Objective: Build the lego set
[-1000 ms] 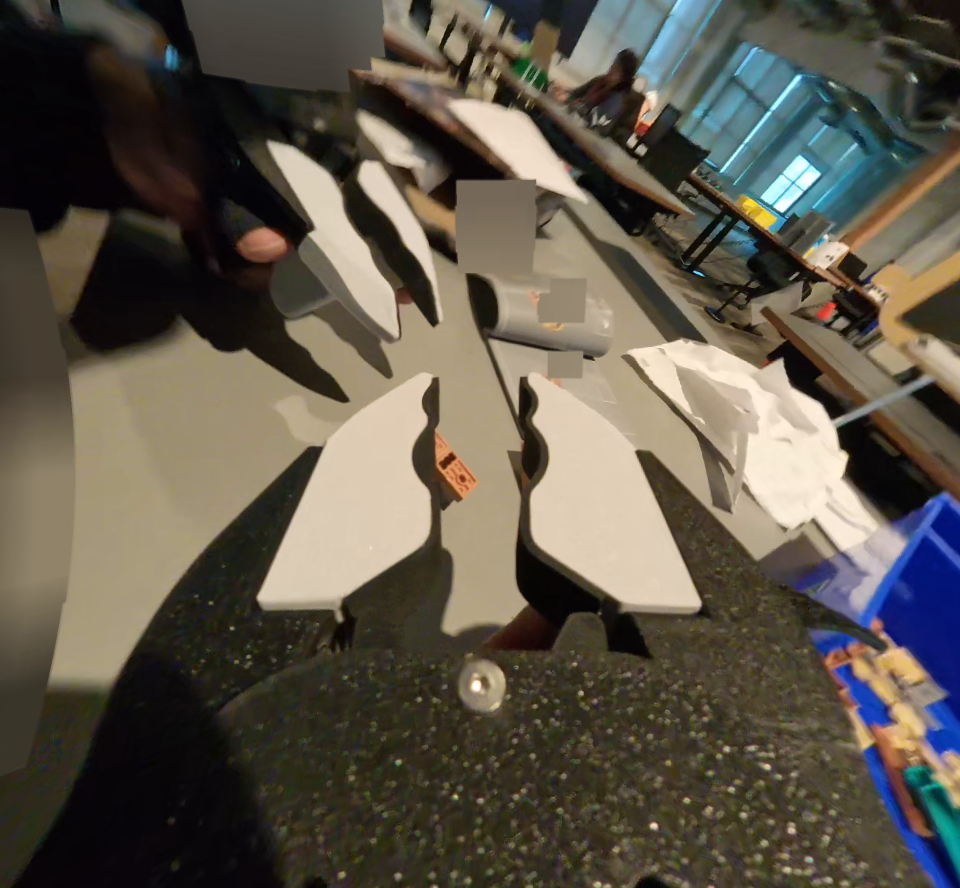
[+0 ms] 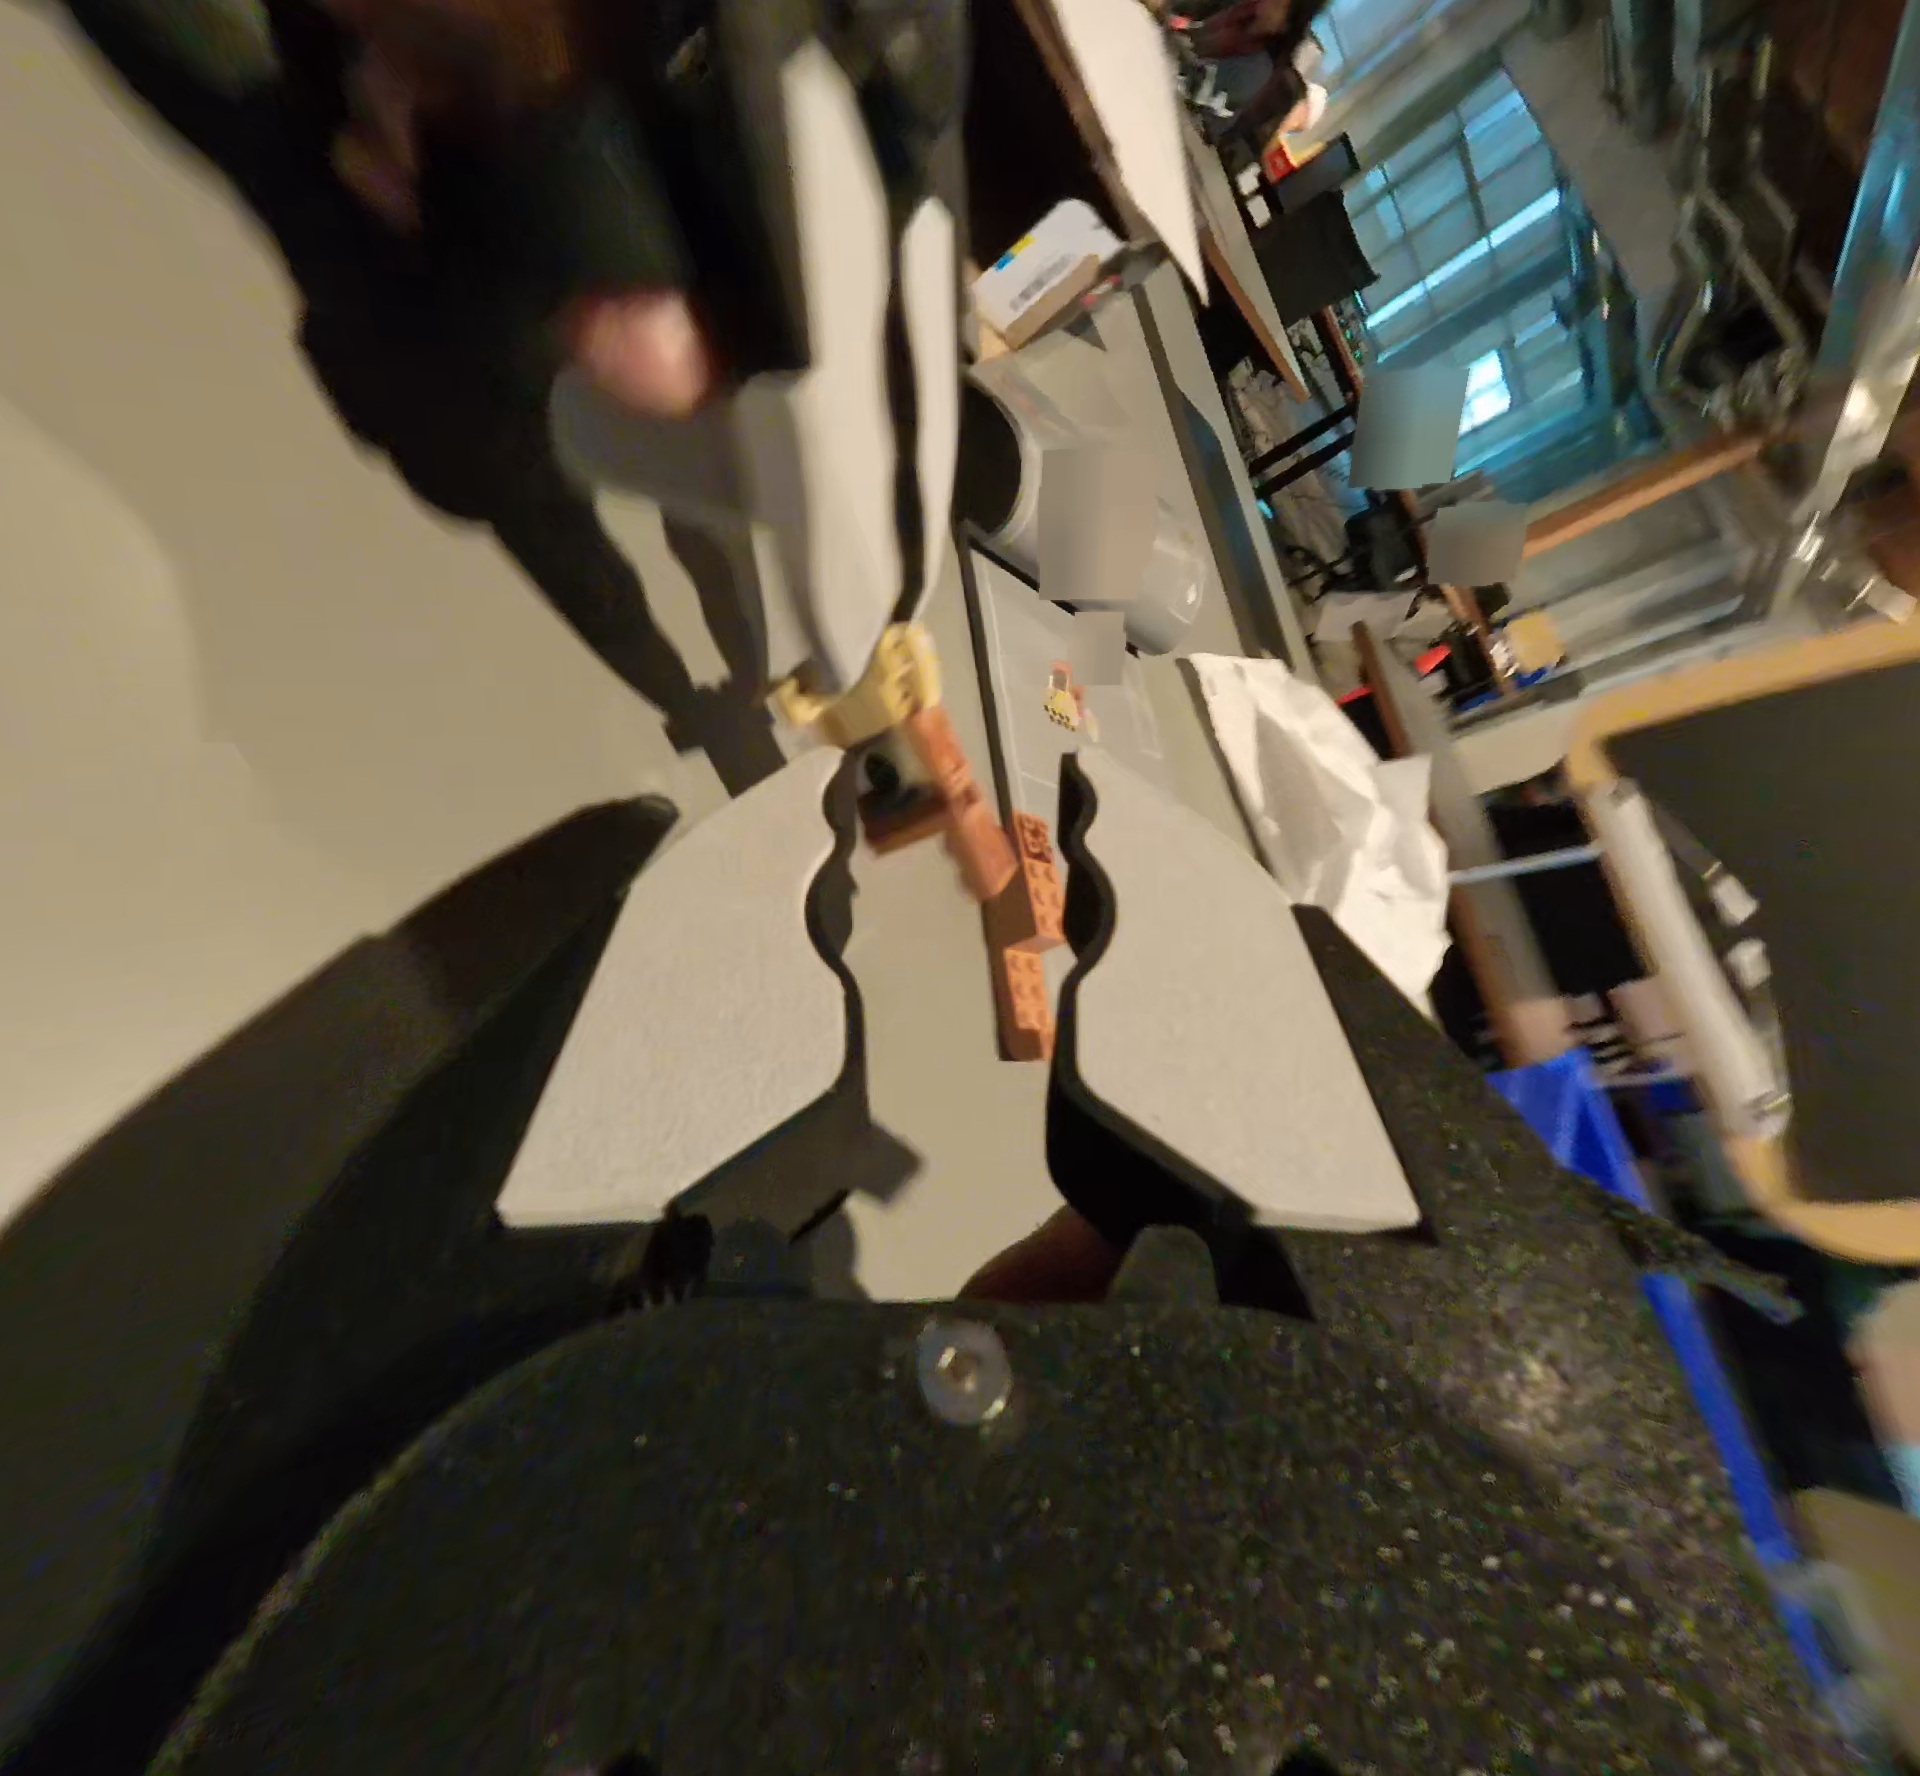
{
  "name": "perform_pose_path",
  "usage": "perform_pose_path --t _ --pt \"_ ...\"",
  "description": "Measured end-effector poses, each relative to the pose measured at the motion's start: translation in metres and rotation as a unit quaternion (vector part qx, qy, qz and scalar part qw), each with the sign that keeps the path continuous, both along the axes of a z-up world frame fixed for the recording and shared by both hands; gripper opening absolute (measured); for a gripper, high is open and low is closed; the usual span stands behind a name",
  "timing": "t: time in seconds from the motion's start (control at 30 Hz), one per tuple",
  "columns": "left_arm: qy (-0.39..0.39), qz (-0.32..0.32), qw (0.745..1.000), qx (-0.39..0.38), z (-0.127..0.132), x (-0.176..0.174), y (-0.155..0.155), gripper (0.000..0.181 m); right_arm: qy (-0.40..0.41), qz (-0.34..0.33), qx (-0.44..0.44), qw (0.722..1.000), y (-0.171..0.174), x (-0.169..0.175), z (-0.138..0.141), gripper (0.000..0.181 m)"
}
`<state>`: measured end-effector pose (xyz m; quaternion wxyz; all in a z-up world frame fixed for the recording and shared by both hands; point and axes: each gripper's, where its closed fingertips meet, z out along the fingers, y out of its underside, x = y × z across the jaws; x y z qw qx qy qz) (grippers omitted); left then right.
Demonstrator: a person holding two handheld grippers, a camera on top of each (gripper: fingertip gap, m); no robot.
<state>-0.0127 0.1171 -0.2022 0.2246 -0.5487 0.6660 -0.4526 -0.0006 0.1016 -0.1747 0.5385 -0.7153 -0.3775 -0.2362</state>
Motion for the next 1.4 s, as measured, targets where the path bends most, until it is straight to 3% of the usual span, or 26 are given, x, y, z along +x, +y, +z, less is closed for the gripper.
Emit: perform_pose_path --t 0.17,0.4,1.0,1.4 --pt "-0.022 -0.002 0.994 -0.112 0.014 -0.006 0.004 0.016 -0.114 0.022 -0.002 0.993 0.004 -0.001 0.003 0.044" --pt "-0.016 -0.013 0.991 -0.134 0.015 -0.008 0.001 0.016 -0.220 0.058 -0.035 0.973 0.015 -0.007 -0.012 0.058" --pt "0.013 -0.004 0.997 -0.071 0.002 -0.007 -0.004 0.016 -0.246 0.069 -0.056 0.965 0.028 -0.017 -0.029 0.035" --pt "0.022 -0.003 0.998 -0.066 -0.001 -0.007 -0.004 0.016 -0.236 0.073 -0.064 0.967 0.027 -0.018 -0.032 0.034"
